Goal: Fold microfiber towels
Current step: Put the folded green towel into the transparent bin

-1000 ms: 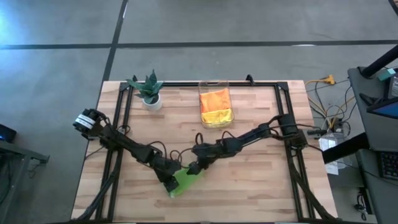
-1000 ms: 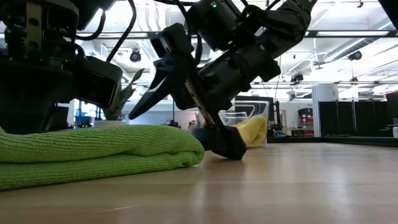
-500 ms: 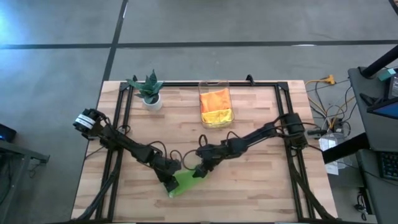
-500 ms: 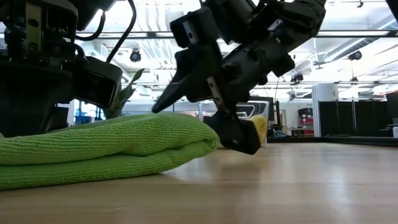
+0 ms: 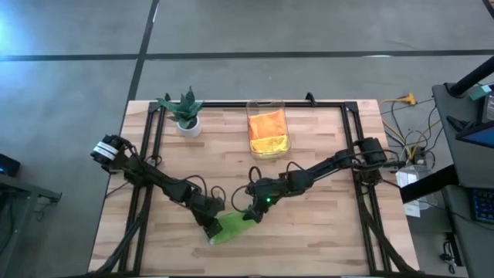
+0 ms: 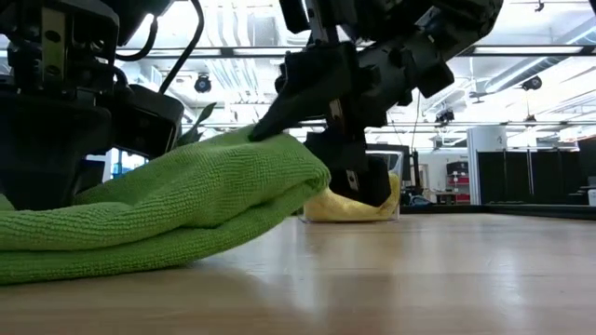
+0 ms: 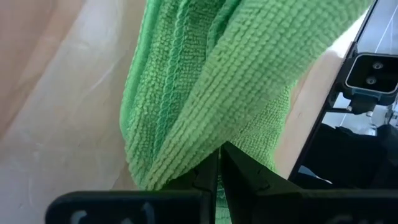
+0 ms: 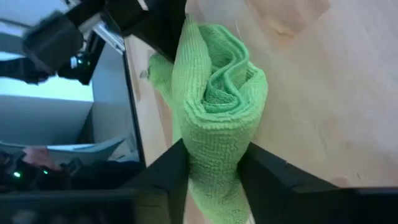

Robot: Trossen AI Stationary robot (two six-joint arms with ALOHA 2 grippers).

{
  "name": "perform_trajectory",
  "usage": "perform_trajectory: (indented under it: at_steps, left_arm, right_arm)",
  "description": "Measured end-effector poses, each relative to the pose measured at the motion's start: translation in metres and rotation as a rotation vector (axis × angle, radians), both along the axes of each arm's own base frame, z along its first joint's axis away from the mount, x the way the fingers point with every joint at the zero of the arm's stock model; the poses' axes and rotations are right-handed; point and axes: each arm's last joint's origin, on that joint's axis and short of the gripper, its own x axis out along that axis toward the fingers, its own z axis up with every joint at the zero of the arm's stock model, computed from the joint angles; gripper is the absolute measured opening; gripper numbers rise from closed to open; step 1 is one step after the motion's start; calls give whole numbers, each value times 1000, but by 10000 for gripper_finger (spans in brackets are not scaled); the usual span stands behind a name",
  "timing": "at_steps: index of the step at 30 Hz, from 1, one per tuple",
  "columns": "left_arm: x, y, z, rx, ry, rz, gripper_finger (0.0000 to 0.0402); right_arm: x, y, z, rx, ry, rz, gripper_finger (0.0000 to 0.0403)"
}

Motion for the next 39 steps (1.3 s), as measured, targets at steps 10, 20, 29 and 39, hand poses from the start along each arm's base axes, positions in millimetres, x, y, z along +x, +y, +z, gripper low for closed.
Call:
perform_trajectory:
  at_steps: [10,20,29,39]
  left_arm:
    - [0,0,0,20,-17,-5,6]
    - [-4,7,50,107,-282,32,0]
    - [-36,29,109,313,-543,82,0]
    - [-53,40,122,445,-606,43,0]
  right_arm:
    - [-1,4,0,-22,-12,26,16]
    - [-14,-7,45,-21,-29,-39,10]
    - [-58,-66,120,-109,-5,-296,10]
    - [-65,-151,164,-97,-125,-481,9]
